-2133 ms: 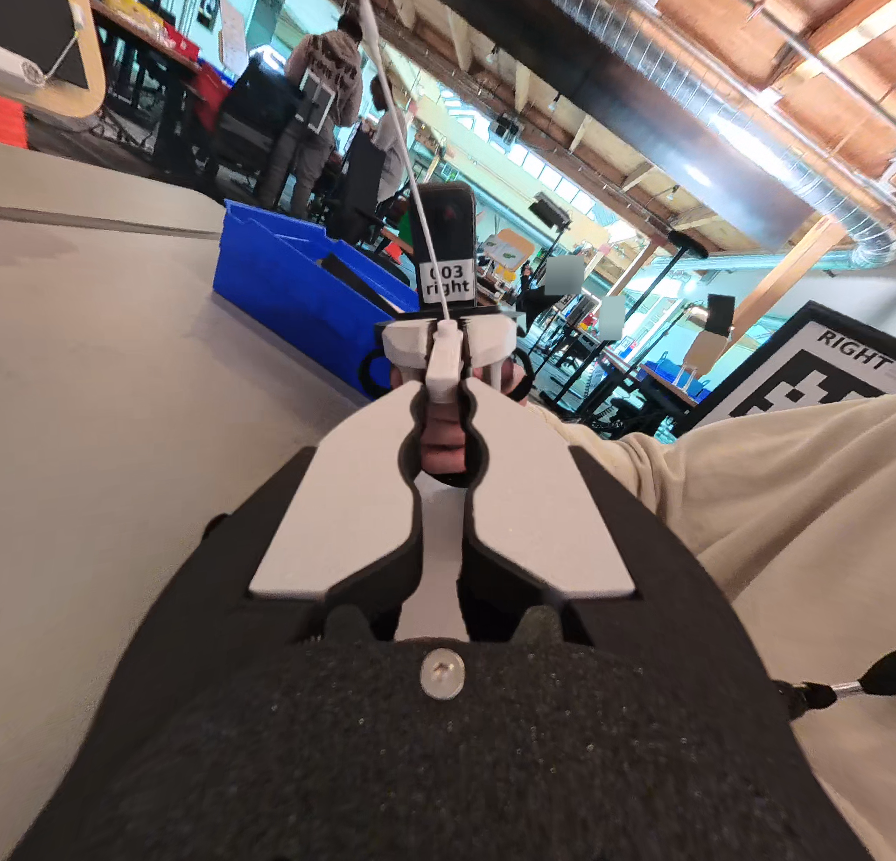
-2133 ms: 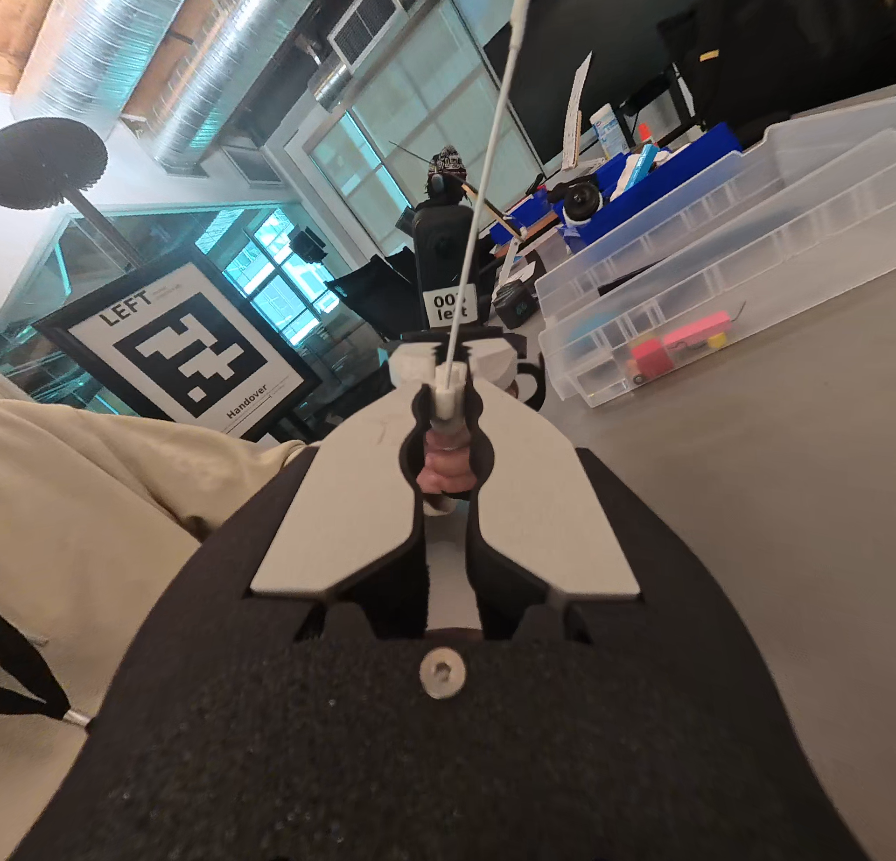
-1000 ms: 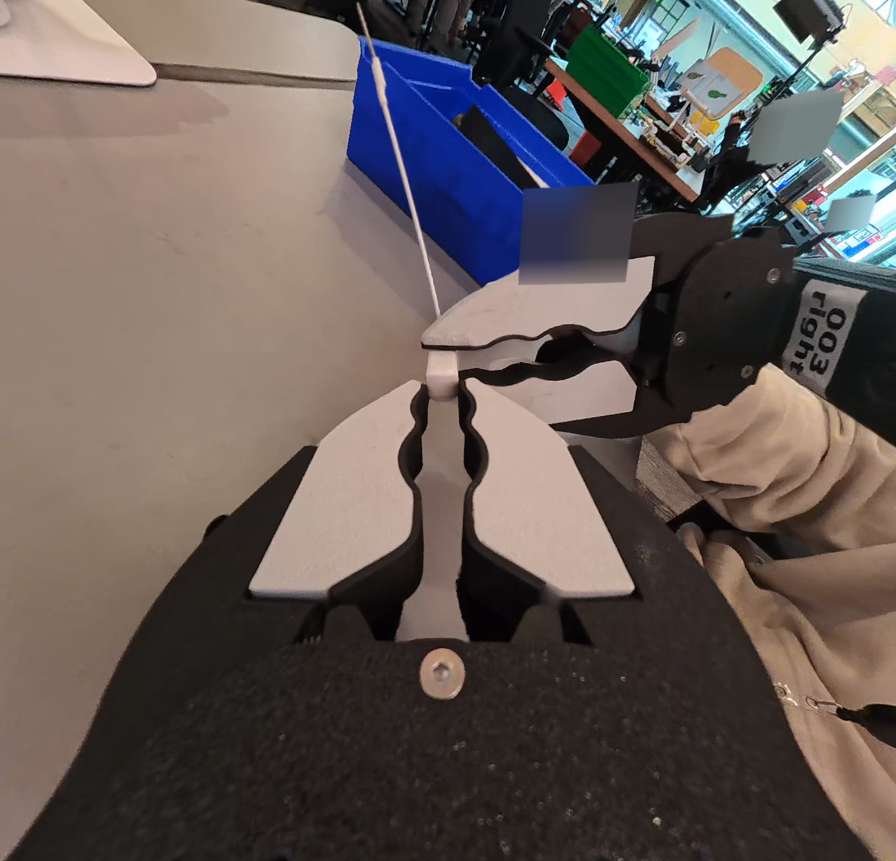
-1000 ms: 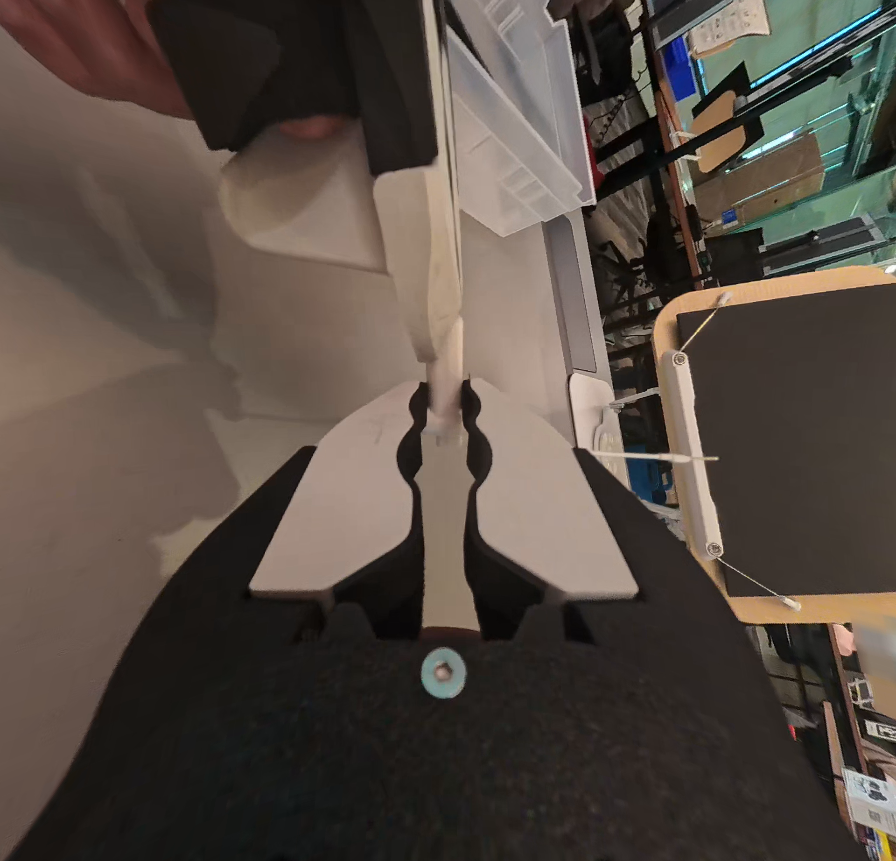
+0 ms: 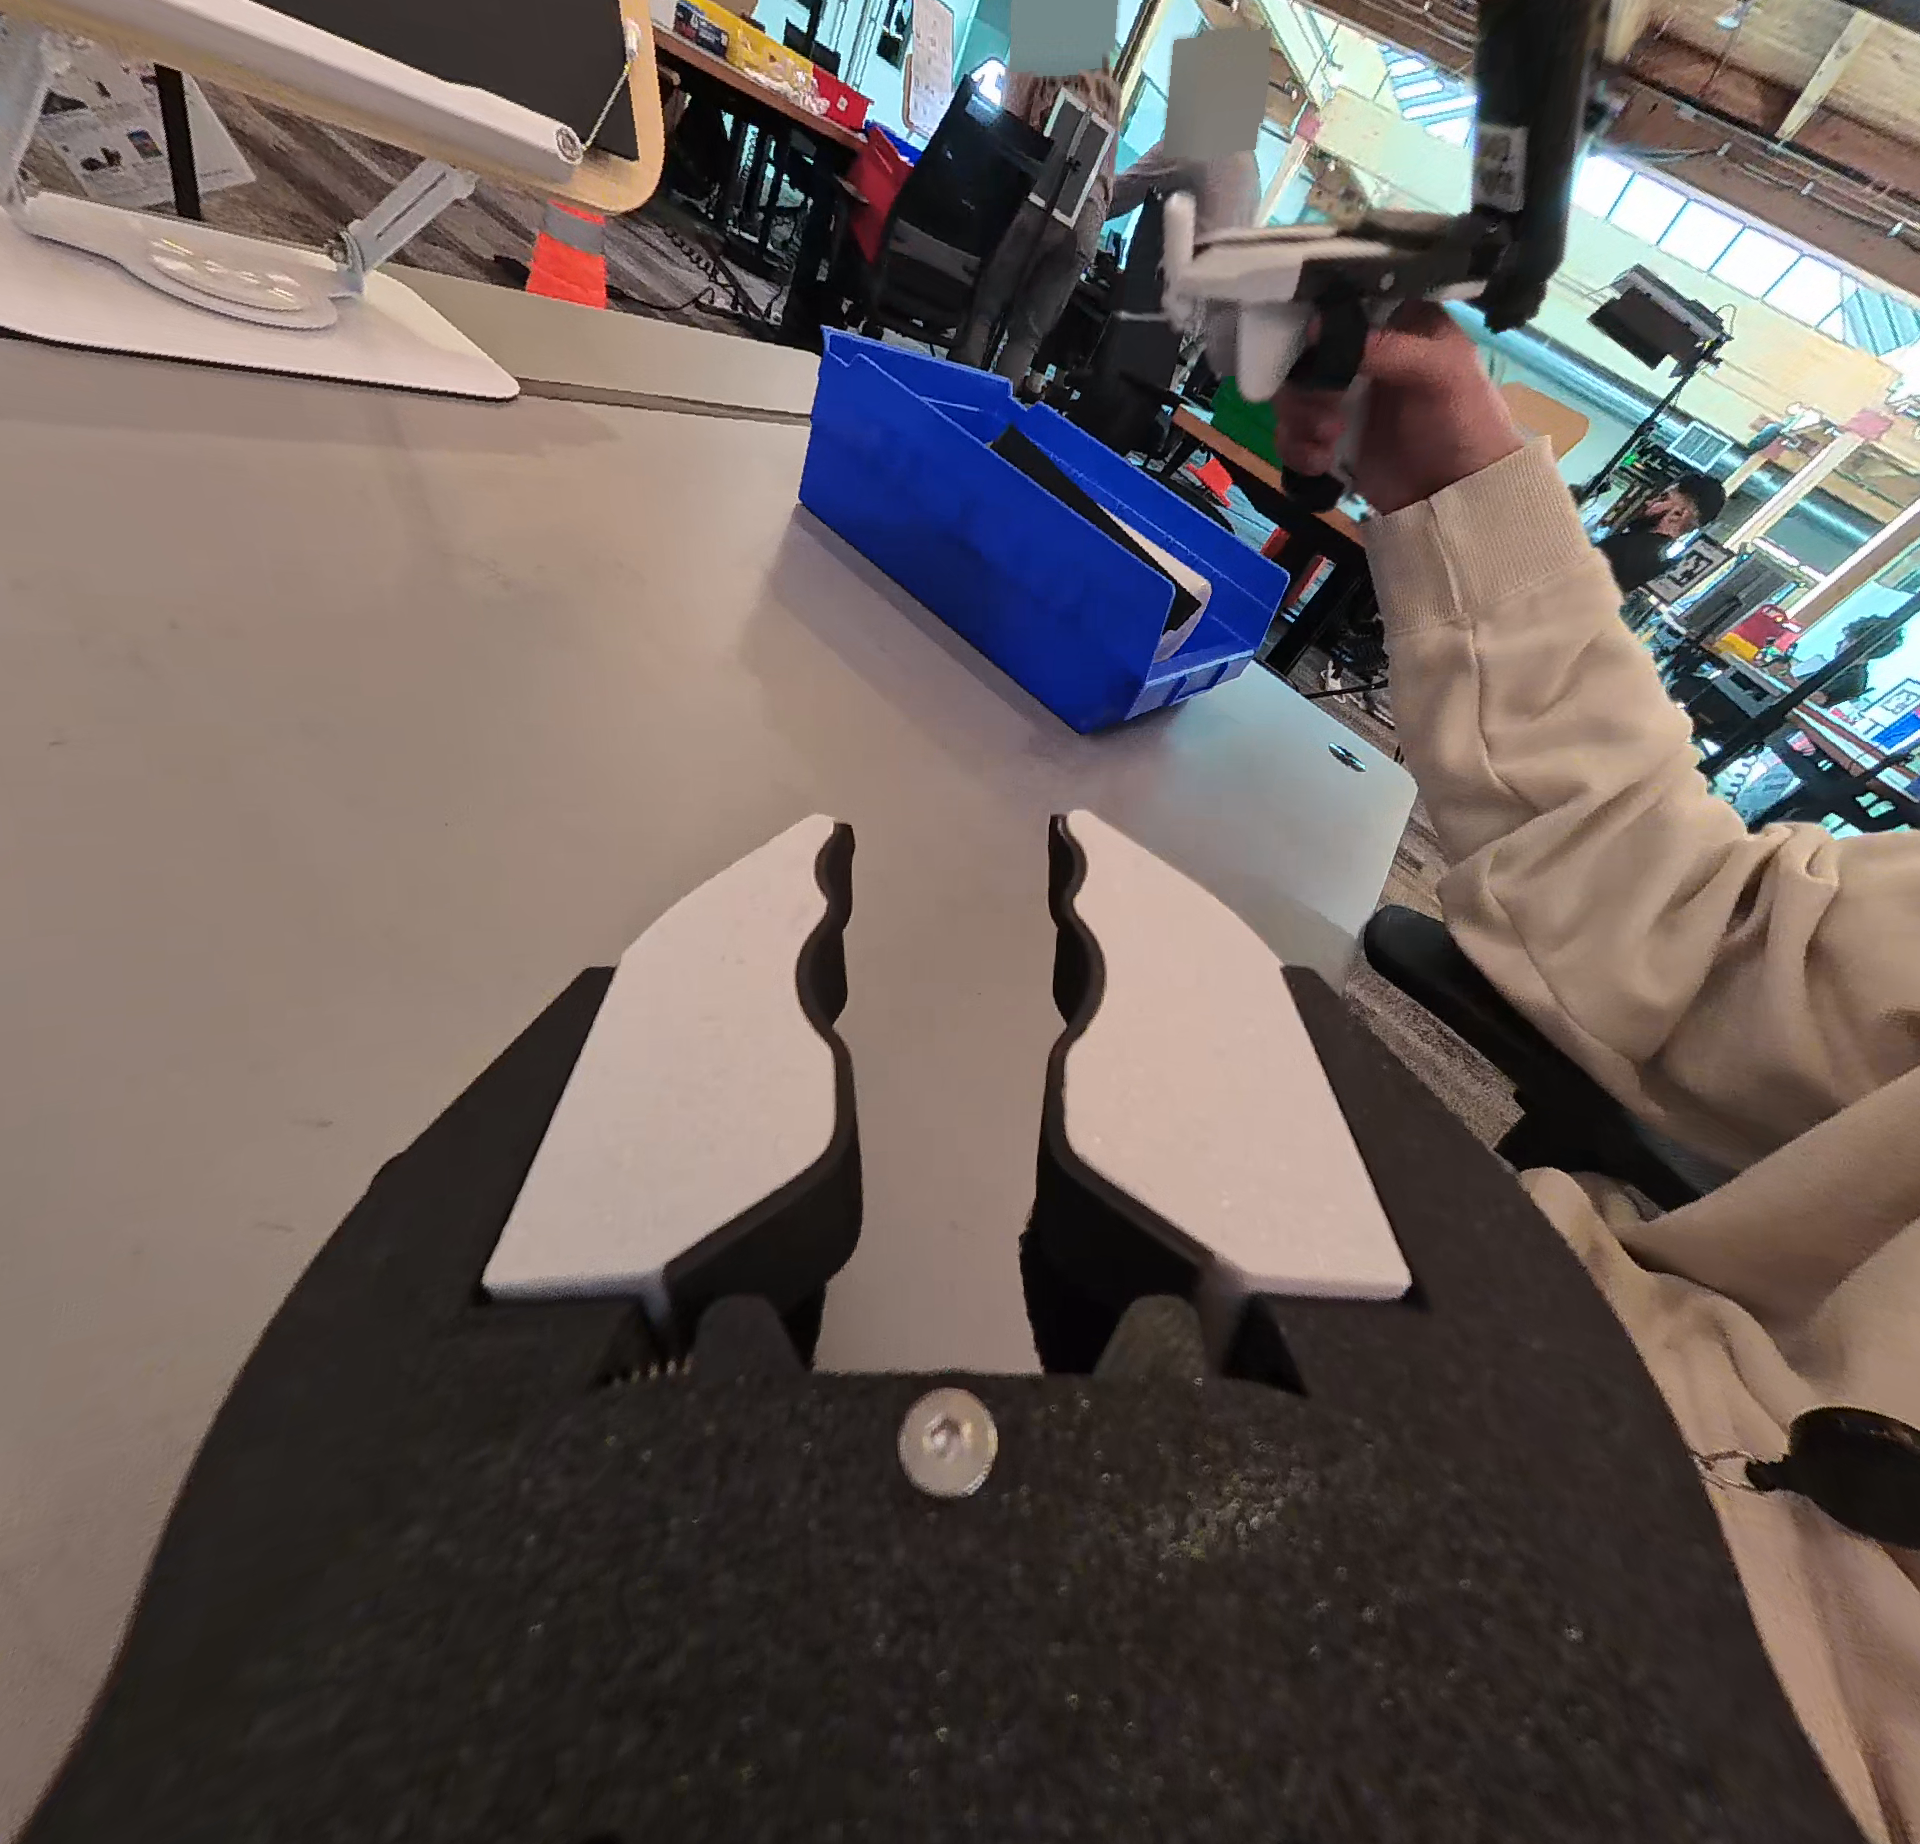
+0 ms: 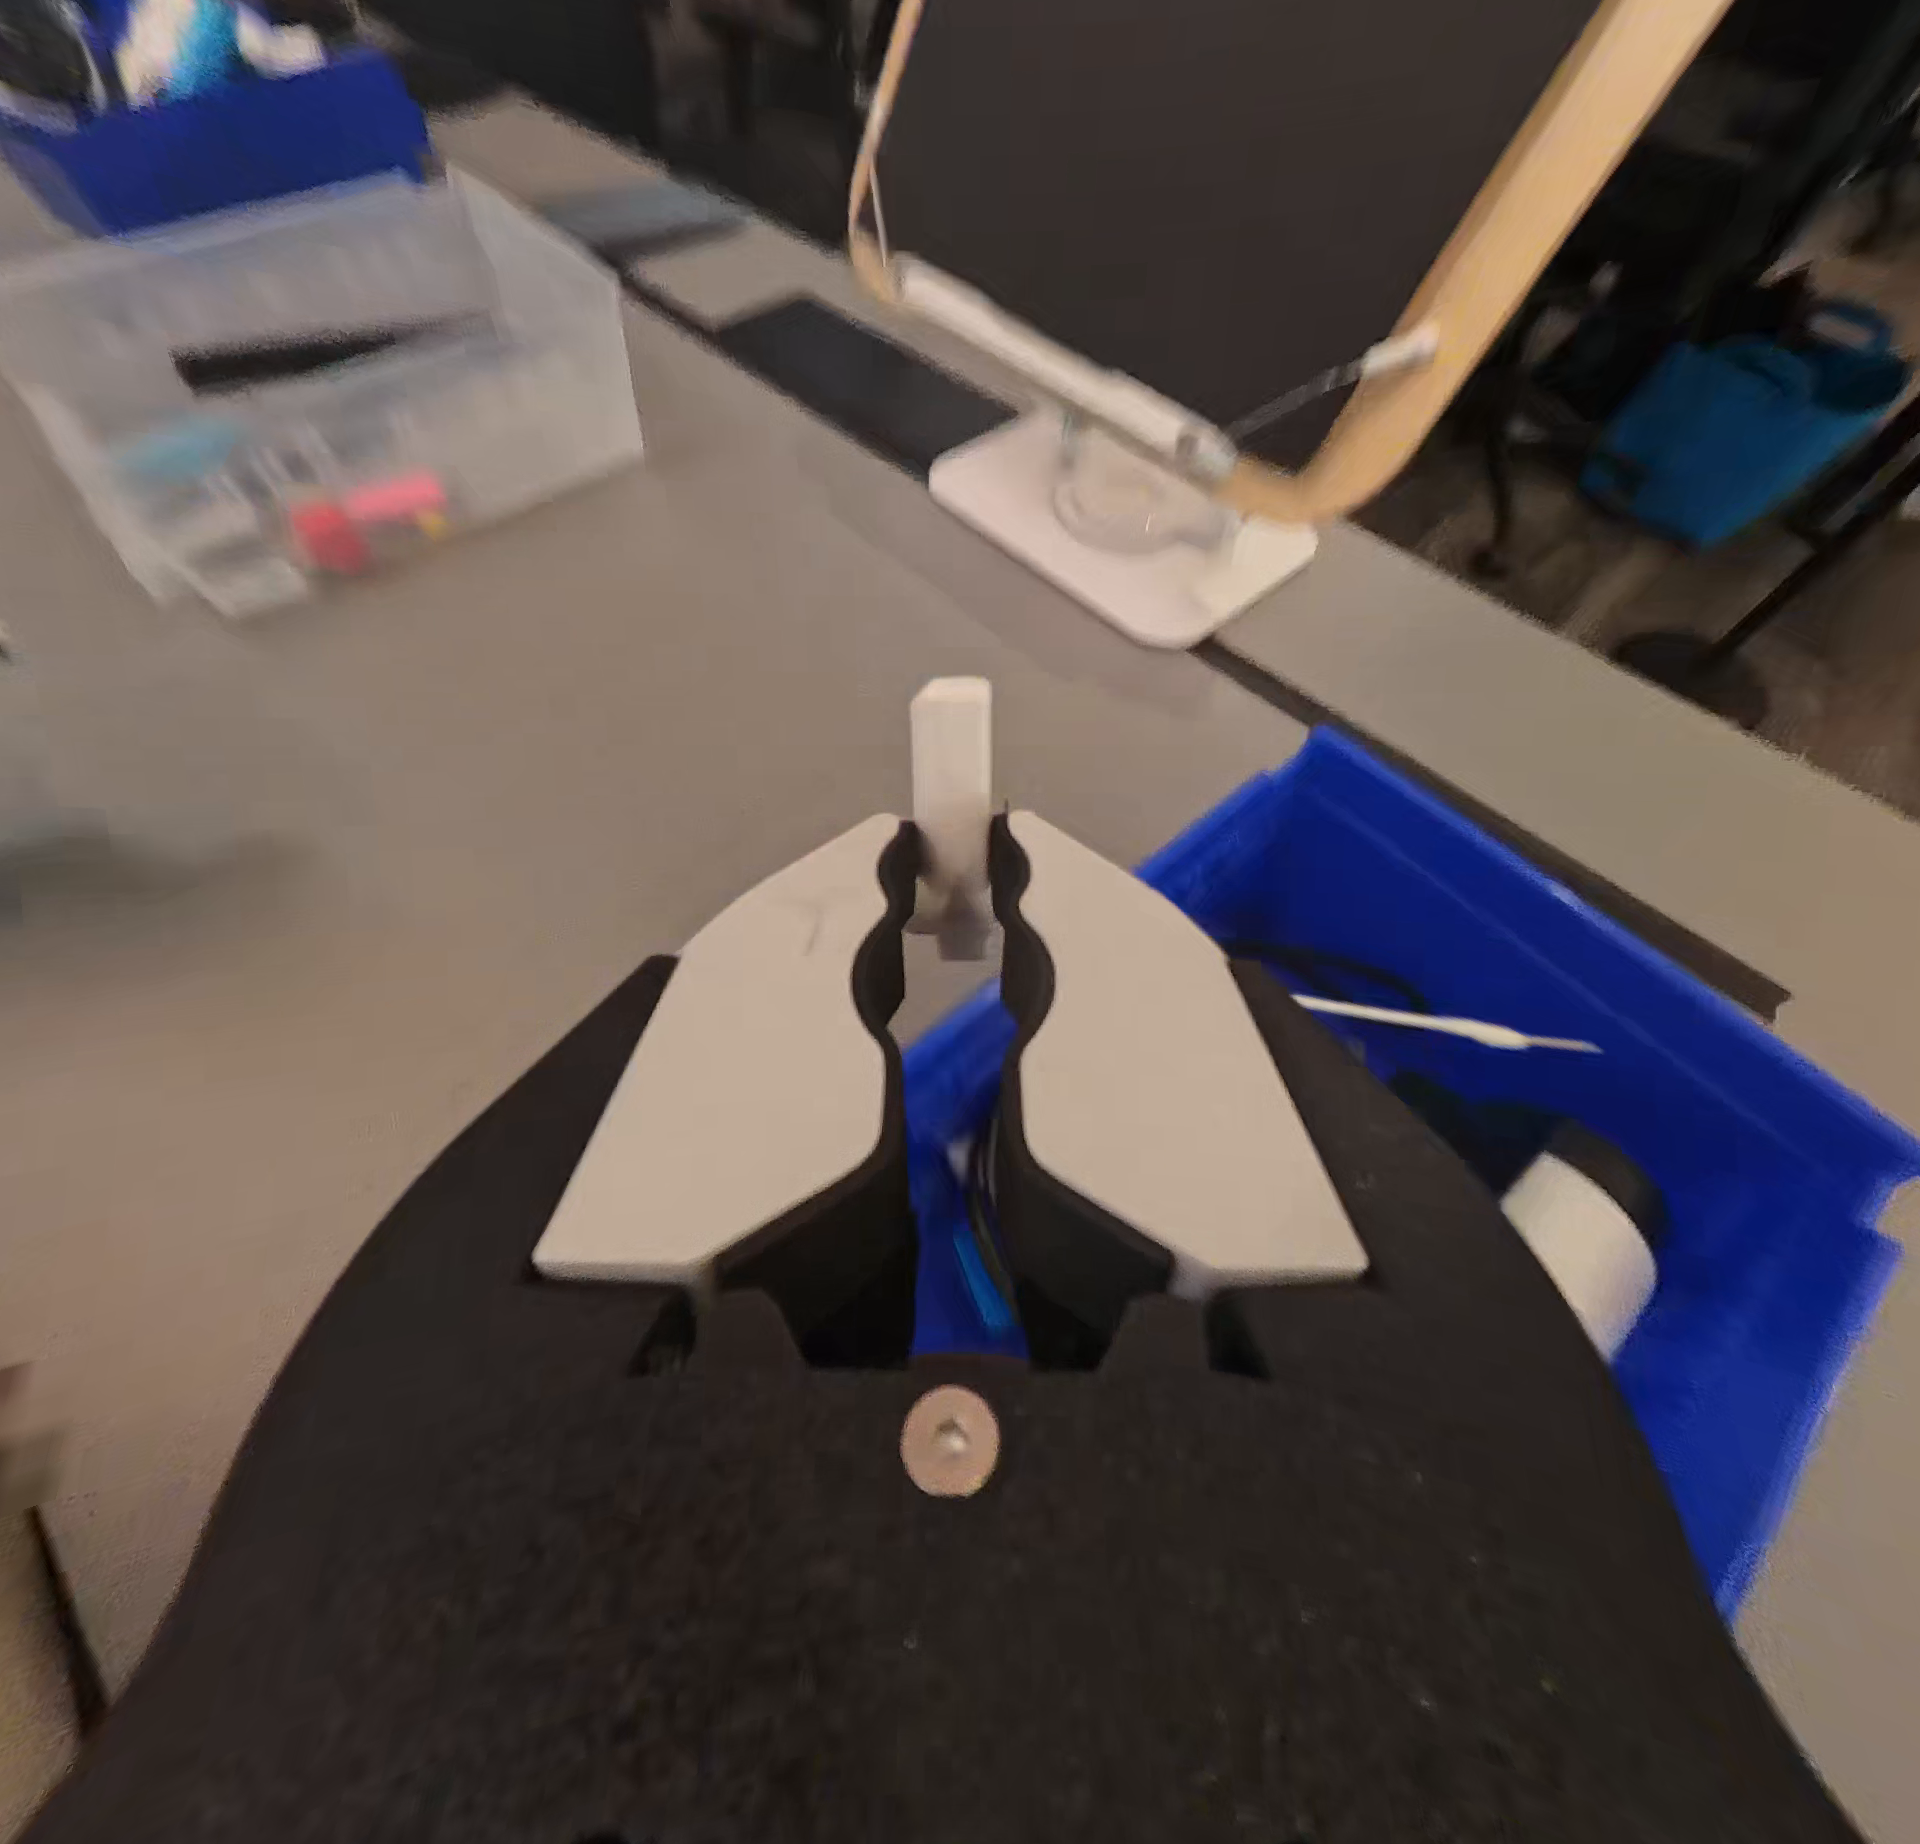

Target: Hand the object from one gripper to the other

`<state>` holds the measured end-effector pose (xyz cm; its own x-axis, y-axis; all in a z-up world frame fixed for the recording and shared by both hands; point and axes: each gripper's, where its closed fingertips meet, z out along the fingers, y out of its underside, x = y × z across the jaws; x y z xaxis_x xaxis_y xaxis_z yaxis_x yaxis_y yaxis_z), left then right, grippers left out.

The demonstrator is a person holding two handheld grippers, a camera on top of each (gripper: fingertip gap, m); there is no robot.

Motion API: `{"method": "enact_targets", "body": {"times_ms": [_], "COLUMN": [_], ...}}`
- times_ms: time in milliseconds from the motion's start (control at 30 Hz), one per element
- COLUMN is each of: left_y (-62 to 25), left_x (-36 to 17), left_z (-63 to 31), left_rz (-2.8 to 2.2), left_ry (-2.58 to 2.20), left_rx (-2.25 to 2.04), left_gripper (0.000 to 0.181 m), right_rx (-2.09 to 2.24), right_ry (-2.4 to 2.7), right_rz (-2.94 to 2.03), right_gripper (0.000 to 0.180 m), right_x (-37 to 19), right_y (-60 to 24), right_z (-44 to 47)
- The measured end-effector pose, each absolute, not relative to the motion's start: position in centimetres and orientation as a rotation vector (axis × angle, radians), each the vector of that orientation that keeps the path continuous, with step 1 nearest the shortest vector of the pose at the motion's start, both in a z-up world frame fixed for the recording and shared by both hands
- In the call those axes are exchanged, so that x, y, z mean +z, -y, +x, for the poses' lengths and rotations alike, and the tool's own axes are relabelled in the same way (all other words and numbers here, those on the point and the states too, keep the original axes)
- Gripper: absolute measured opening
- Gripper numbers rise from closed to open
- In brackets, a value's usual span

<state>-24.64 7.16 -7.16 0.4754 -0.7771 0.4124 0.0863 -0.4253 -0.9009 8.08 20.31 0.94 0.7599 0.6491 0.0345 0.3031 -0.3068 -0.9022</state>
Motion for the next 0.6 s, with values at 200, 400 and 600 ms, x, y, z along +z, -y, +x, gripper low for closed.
{"method": "enact_targets", "body": {"times_ms": [200, 400, 600], "left_y": [-7.2, -7.1, -6.9], "left_x": [-7.4, -7.6, -8.6], "left_z": [-24.0, -24.1, -24.0], "left_rz": [-1.754, -1.763, -1.828], "left_ry": [-0.593, -0.608, -0.643], "left_rx": [-1.152, -1.147, -1.065], "left_gripper": [0.036, 0.036, 0.038], "right_rx": [0.322, 0.283, 0.132], "right_ry": [1.092, 1.257, 1.192], "right_rz": [-2.201, -2.607, -2.558], "right_gripper": [0.014, 0.014, 0.04], "right_x": [-10.1, -15.6, -13.8], "right_y": [-19.8, -20.0, -20.2], "right_z": [10.5, 14.0, 14.4]}}
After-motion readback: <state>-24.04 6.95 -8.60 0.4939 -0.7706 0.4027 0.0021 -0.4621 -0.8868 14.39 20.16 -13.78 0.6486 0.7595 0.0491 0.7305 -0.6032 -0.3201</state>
